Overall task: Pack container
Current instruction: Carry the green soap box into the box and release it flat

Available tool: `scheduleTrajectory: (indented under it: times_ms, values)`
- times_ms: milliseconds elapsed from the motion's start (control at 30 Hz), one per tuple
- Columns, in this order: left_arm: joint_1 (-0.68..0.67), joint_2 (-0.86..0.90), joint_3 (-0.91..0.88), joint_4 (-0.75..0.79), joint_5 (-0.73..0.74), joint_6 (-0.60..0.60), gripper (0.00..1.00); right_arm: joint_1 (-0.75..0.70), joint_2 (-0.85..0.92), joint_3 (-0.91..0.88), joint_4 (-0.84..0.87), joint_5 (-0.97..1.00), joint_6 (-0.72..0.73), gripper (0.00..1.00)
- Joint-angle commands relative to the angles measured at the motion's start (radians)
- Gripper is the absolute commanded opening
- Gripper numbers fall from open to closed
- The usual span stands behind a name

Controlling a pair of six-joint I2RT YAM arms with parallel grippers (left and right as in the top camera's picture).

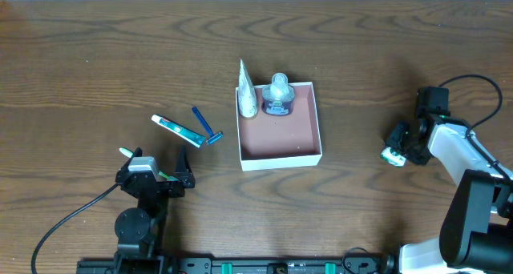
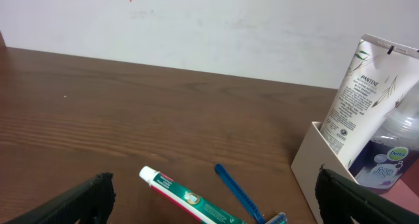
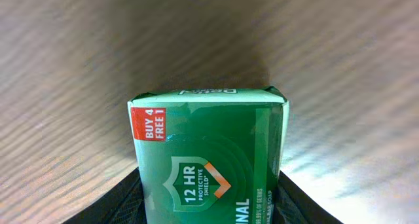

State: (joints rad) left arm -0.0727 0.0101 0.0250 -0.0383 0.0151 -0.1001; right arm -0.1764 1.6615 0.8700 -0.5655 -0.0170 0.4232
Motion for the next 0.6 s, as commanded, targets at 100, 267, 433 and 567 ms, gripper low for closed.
scheduleTrajectory:
  times_ms: [100,267,433,567]
  values:
    - [0.005,-0.006,-0.021,-0.035,-0.027,0.013,0.98,-0.006,-0.076,0.106,-0.018,-0.414,-0.179,0.29]
    - [0.005,-0.006,-0.021,-0.035,-0.027,0.013,0.98,0.021,-0.193,0.167,-0.014,-0.628,-0.204,0.34]
    - [0.005,-0.006,-0.021,-0.035,-0.027,0.013,0.98,0.117,-0.276,0.174,0.015,-0.641,-0.203,0.41]
    - [0.005,-0.006,-0.021,-0.035,-0.027,0.013,0.98,0.225,-0.268,0.174,0.062,-0.587,-0.166,0.42]
